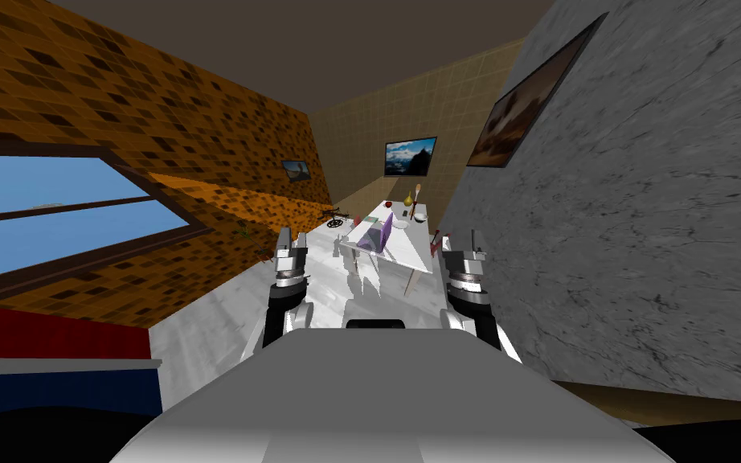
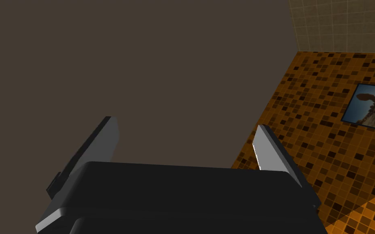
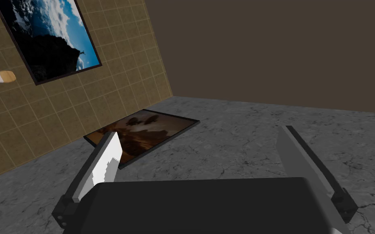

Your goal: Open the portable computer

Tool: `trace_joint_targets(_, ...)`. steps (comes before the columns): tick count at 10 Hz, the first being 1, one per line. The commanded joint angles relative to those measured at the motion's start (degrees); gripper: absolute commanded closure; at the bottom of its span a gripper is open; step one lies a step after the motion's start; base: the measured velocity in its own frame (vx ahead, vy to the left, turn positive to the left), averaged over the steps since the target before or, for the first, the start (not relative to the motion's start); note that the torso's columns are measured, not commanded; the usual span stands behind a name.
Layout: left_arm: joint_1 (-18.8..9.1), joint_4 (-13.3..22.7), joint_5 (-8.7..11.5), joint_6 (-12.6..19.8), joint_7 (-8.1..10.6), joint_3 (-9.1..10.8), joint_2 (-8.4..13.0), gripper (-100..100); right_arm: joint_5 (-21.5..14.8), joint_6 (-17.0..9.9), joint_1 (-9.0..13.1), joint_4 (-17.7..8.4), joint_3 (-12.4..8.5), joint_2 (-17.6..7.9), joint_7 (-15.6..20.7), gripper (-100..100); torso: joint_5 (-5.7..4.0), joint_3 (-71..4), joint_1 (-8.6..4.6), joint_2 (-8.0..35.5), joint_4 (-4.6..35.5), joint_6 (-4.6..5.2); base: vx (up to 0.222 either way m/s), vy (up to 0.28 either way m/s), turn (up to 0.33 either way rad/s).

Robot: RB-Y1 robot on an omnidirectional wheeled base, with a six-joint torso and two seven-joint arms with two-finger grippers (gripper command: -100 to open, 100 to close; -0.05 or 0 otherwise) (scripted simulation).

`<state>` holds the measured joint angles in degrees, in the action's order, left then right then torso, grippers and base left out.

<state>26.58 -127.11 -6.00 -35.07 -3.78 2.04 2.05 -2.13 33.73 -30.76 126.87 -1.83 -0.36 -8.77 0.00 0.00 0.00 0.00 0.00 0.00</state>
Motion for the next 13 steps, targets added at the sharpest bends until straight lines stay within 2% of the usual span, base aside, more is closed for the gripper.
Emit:
trace_joint_targets(1,0.0,0.0,0.0,0.0,0.00,0.00,0.0,0,0.0,0.0,0.0,0.0,0.0,0.0,0.0,0,0.00,-4.7,0.00,2.3,2.3,0.00,0.000,0.000,0.000)
trace_joint_targets(9,0.0,0.0,0.0,0.0,0.00,0.00,0.0,0,0.0,0.0,0.0,0.0,0.0,0.0,0.0,0,0.00,-70.7,0.00,35.4,35.4,0.00,0.000,0.000,0.000)
trace_joint_targets(10,0.0,0.0,0.0,0.0,0.00,0.00,0.0,0,-0.4,-0.2,0.1,-0.2,-0.2,-1.9,0.4,-100,0.00,-79.2,0.00,39.6,39.6,0.00,0.017,0.020,-0.012)
trace_joint_targets(11,0.0,0.0,0.0,0.0,0.00,0.00,0.0,0,-0.8,-0.5,0.1,-0.4,-0.4,-3.2,0.7,-100,0.01,-83.2,0.05,41.5,41.5,0.00,0.033,0.037,-0.030)
trace_joint_targets(13,0.0,0.0,0.0,0.0,0.00,-0.01,0.0,0,-2.0,-1.1,0.3,-0.9,-1.1,-5.8,1.7,-100,0.03,-84.6,0.11,42.1,42.2,0.00,0.050,0.065,-0.028)
